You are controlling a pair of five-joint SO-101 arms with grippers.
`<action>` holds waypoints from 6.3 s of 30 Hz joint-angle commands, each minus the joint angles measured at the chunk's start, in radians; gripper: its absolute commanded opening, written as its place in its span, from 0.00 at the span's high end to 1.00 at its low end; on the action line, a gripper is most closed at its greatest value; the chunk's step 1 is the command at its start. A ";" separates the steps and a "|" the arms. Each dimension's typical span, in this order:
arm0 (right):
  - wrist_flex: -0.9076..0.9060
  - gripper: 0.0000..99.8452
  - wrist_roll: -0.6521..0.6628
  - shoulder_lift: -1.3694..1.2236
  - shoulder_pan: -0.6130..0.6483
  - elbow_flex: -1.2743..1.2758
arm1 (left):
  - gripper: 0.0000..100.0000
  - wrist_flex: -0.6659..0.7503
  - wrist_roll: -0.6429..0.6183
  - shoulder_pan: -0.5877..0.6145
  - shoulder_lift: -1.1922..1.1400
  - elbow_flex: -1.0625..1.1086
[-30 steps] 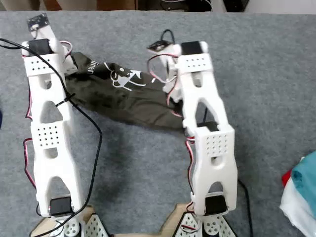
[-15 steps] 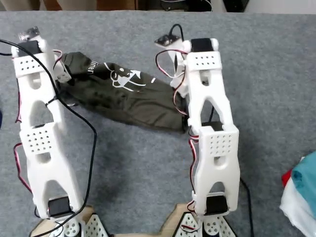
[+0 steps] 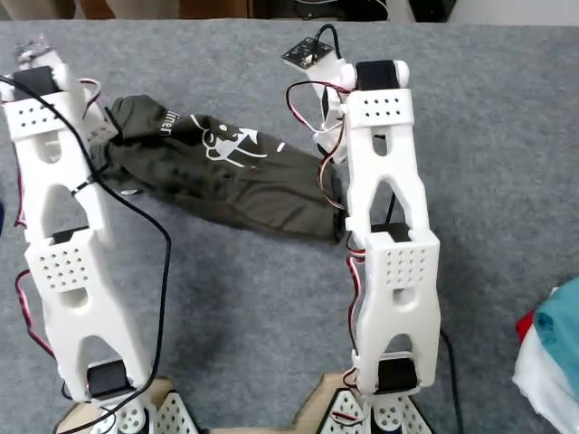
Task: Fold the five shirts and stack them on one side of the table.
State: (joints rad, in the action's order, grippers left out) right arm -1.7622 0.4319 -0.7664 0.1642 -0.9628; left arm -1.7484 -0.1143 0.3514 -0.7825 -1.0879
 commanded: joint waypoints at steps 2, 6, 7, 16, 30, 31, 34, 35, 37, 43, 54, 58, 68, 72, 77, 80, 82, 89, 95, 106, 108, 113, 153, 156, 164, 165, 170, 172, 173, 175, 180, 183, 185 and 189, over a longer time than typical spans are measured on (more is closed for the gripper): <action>0.023 0.65 0.011 -0.002 -0.021 -0.061 | 0.82 0.020 0.000 0.055 -0.073 -0.031; 0.023 0.65 0.011 -0.005 -0.021 -0.061 | 0.82 0.020 -0.006 0.051 -0.154 -0.071; 0.025 0.65 0.011 -0.005 -0.021 -0.061 | 0.82 0.020 -0.006 0.043 -0.171 -0.094; 0.025 0.65 0.011 -0.007 -0.015 -0.061 | 0.84 0.020 -0.008 0.011 -0.265 -0.282; 0.025 0.65 0.009 -0.007 -0.015 -0.061 | 0.97 0.020 -0.003 0.012 -0.378 -0.371; 0.025 0.65 0.009 -0.007 -0.015 -0.061 | 0.98 0.020 -0.005 0.012 -0.384 -0.381; 0.025 0.65 0.003 -0.007 -0.013 -0.061 | 0.98 0.020 -0.006 0.012 -0.389 -0.397; 0.025 0.65 0.003 -0.007 -0.013 -0.061 | 0.98 0.018 -0.006 0.012 -0.386 -0.404; 0.018 0.65 0.000 -0.007 -0.004 -0.061 | 0.98 0.003 -0.009 0.011 -0.384 -0.423; 0.025 0.65 -0.049 -0.019 0.065 -0.050 | 0.98 -0.012 -0.060 0.005 -0.271 -0.543; 0.077 0.65 -0.140 -0.177 0.061 -0.114 | 0.98 -0.011 -0.095 -0.178 0.125 -0.479; 0.009 0.65 -0.140 -0.176 -0.001 -0.272 | 0.98 -0.009 -0.098 -0.282 0.340 -0.506; -0.026 0.65 -0.227 -0.065 -0.171 -0.464 | 0.98 -0.011 0.037 -0.288 0.725 -0.405; -0.026 0.65 -0.282 0.070 -0.101 -0.232 | 0.98 -0.011 0.041 -0.199 0.848 -0.161; 0.017 0.65 -0.388 0.150 0.070 0.059 | 0.98 -0.009 0.035 -0.218 0.961 0.342; 0.072 0.65 -0.413 0.116 0.162 0.120 | 0.98 -0.005 0.043 -0.222 1.017 0.546; 0.123 0.65 -0.430 0.070 0.205 0.122 | 0.98 -0.005 0.044 -0.221 1.049 0.637; 0.308 0.65 -0.509 -0.171 0.255 0.120 | 0.98 -0.008 0.196 -0.161 1.207 0.870; 0.130 0.86 -0.543 -0.302 0.248 0.027 | 0.98 -0.006 0.247 -0.037 1.340 1.049; -0.026 0.99 -0.494 -0.122 0.176 0.084 | 0.98 -0.005 0.256 -0.009 1.512 1.320; -0.026 0.99 -0.433 -0.001 0.163 0.166 | 0.98 -0.003 0.256 -0.011 1.527 1.335; -0.023 0.99 -0.207 0.369 0.134 0.302 | 0.98 -0.002 0.255 -0.014 1.532 1.349; 0.269 0.94 0.071 0.846 -0.116 1.231 | 0.98 0.175 0.244 -0.465 1.461 1.482; 0.264 0.95 0.071 0.848 -0.191 1.259 | 0.98 0.198 0.198 -0.526 1.331 1.462; 0.259 0.94 0.078 0.835 -0.503 1.139 | 0.98 0.190 0.164 -0.612 0.869 1.128; 0.270 0.94 0.078 0.820 -0.519 1.122 | 0.98 0.189 0.164 -0.618 0.809 1.080; 0.353 0.94 0.071 0.639 -0.541 1.024 | 0.98 0.187 0.163 -0.621 0.526 0.870; 0.350 0.94 0.069 0.545 -0.539 0.952 | 0.98 0.166 0.163 -0.623 0.433 0.796; 0.341 0.94 0.055 0.503 -0.542 0.914 | 0.98 0.143 0.158 -0.623 0.394 0.755; 0.305 0.94 0.034 0.429 -0.550 0.823 | 0.98 0.092 0.115 -0.623 0.321 0.664; 0.117 0.94 0.066 0.321 -0.585 0.593 | 0.98 0.046 0.057 -0.623 0.217 0.485; 0.058 0.94 0.066 0.272 -0.604 0.492 | 0.98 0.043 0.012 -0.623 0.191 0.396; 0.031 0.94 0.068 0.246 -0.607 0.441 | 0.93 0.041 -0.029 -0.623 0.185 0.348; 0.002 0.94 0.066 0.214 -0.607 0.403 | 0.83 0.038 -0.153 -0.655 0.185 0.316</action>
State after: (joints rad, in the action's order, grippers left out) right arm -1.7392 0.4902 -0.5501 -0.4235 -0.4994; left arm -1.6993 -0.1972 -0.2685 -0.6091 -0.7104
